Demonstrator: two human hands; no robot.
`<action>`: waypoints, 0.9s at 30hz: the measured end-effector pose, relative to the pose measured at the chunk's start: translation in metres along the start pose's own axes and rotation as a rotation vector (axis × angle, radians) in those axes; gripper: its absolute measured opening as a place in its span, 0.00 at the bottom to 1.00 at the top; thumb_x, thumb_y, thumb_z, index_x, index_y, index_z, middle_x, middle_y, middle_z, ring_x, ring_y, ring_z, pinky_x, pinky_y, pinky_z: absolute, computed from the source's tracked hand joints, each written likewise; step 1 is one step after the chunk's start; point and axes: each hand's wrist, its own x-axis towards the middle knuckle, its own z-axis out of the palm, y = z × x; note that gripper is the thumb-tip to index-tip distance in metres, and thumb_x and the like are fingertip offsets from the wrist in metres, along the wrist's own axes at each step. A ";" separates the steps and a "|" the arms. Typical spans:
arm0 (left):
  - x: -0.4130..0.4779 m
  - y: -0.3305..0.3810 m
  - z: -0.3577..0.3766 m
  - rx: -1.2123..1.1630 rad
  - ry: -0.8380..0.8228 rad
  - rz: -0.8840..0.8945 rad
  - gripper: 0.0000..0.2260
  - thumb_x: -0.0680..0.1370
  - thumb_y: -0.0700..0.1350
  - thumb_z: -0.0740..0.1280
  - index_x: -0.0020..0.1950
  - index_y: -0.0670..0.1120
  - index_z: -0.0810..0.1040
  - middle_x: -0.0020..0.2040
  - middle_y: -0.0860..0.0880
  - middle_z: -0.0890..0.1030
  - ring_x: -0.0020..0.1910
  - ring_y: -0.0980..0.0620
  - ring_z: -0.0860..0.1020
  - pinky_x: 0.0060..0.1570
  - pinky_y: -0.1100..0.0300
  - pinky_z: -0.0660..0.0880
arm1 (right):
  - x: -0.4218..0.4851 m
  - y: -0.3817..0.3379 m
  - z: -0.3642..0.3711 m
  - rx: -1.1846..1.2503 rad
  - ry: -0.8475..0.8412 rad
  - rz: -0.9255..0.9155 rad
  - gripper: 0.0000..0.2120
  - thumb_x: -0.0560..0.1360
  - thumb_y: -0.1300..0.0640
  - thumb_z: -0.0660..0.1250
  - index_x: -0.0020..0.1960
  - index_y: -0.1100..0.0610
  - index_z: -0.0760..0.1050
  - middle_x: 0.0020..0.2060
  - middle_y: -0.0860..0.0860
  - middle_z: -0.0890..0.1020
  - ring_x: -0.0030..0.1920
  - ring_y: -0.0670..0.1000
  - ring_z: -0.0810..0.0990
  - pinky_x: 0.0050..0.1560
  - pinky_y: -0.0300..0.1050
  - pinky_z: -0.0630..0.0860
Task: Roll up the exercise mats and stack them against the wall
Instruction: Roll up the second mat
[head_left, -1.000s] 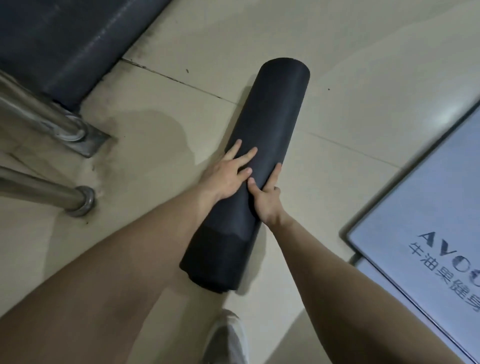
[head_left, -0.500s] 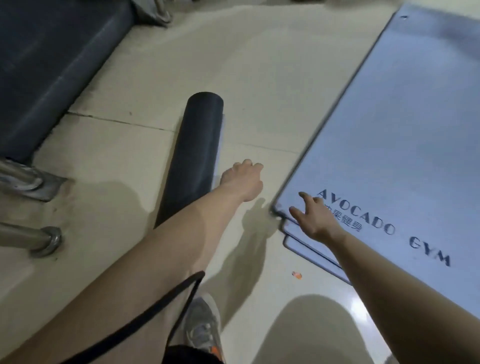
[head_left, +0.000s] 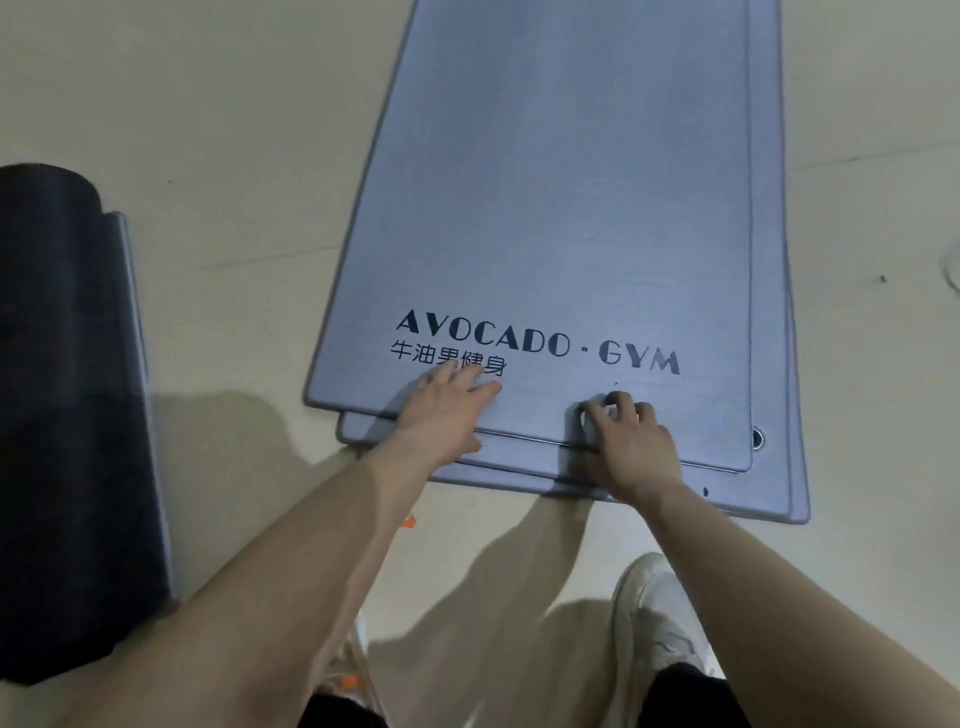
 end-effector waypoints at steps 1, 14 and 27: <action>0.007 -0.001 0.006 0.038 -0.023 0.019 0.39 0.75 0.53 0.75 0.80 0.57 0.58 0.82 0.50 0.53 0.79 0.41 0.55 0.71 0.46 0.67 | 0.001 0.003 0.009 -0.054 0.041 -0.018 0.29 0.70 0.49 0.76 0.68 0.47 0.69 0.66 0.54 0.70 0.60 0.62 0.72 0.49 0.53 0.75; -0.014 0.008 -0.022 0.033 0.222 -0.058 0.16 0.85 0.42 0.54 0.71 0.46 0.72 0.67 0.47 0.78 0.64 0.44 0.77 0.55 0.49 0.75 | 0.000 0.016 -0.029 0.110 0.362 -0.108 0.05 0.73 0.66 0.69 0.48 0.61 0.79 0.41 0.60 0.81 0.41 0.64 0.80 0.35 0.49 0.66; 0.025 0.022 -0.047 0.102 0.187 -0.089 0.14 0.83 0.39 0.59 0.67 0.51 0.75 0.56 0.46 0.82 0.52 0.43 0.78 0.48 0.54 0.68 | -0.048 0.019 0.000 -0.164 0.624 -0.176 0.25 0.77 0.56 0.68 0.72 0.61 0.72 0.66 0.59 0.76 0.60 0.63 0.75 0.63 0.60 0.66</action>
